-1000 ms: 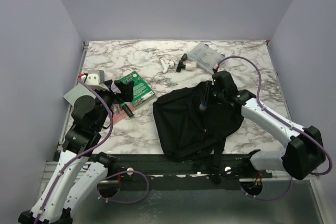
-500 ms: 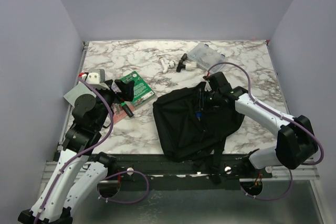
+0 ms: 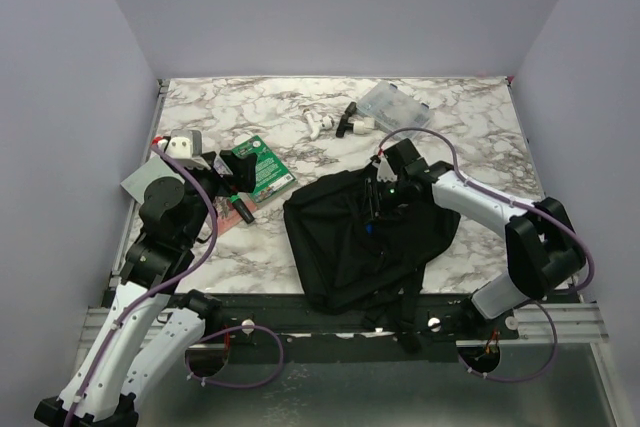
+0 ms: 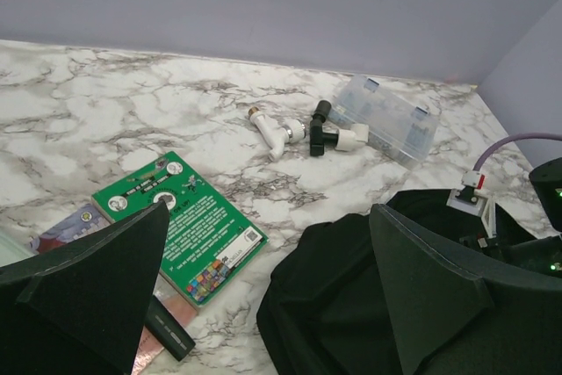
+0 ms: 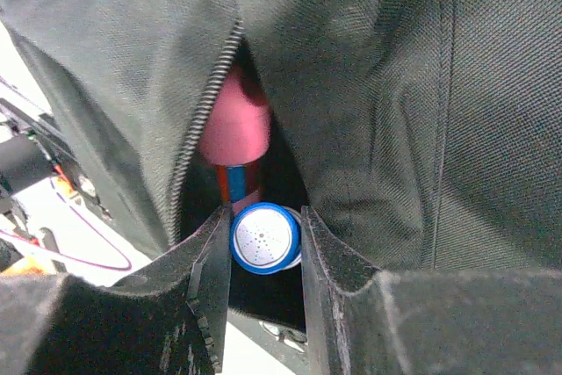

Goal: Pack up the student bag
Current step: Place the stationery in the student bag.

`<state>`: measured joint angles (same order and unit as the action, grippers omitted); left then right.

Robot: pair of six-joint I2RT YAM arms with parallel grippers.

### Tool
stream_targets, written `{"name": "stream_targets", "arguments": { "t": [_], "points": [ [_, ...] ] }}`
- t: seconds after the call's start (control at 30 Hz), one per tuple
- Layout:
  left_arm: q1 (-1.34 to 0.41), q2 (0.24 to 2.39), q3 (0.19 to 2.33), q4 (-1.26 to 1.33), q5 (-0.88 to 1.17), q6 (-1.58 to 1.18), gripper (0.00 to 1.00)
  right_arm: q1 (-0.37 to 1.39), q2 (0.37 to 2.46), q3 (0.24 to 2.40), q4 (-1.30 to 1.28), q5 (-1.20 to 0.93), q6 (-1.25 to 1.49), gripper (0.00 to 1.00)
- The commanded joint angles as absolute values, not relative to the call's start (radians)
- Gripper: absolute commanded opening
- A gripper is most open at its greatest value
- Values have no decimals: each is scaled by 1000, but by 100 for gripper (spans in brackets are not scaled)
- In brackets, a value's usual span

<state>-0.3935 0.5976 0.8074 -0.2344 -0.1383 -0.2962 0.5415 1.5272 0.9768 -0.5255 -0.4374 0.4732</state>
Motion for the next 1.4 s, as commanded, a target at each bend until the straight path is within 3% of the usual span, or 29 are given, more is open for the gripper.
{"name": "stream_targets", "arguments": {
  "t": [0.0,0.13,0.37,0.53,0.7,0.87,1.07,1.23,1.3,1.37],
  "points": [
    [-389,611,838,-252,-104,-310,98,544,1577,973,-575,-425,436,2],
    [-389,665,834,-266,-32,-383,98,543,1563,977,-553,-412,456,3],
    [-391,808,699,-289,215,-657,97,510,1565,944,-483,-602,442,7],
    [-411,846,508,-162,294,-791,89,506,1545,903,-448,-678,441,8],
    [-489,970,462,-67,299,-844,83,472,1508,850,-369,-776,494,7],
    [-596,1176,516,7,264,-860,73,437,1458,814,-326,-856,531,7],
    [-629,1451,626,170,309,-900,49,434,1454,757,-324,-844,524,8],
    [-668,1611,774,211,351,-918,39,434,1454,699,-272,-816,553,10],
    [-676,1632,804,215,352,-923,37,434,1458,716,-320,-706,529,11],
    [-678,1624,808,218,345,-923,36,434,1454,737,-372,-577,517,18]
  ]
}}
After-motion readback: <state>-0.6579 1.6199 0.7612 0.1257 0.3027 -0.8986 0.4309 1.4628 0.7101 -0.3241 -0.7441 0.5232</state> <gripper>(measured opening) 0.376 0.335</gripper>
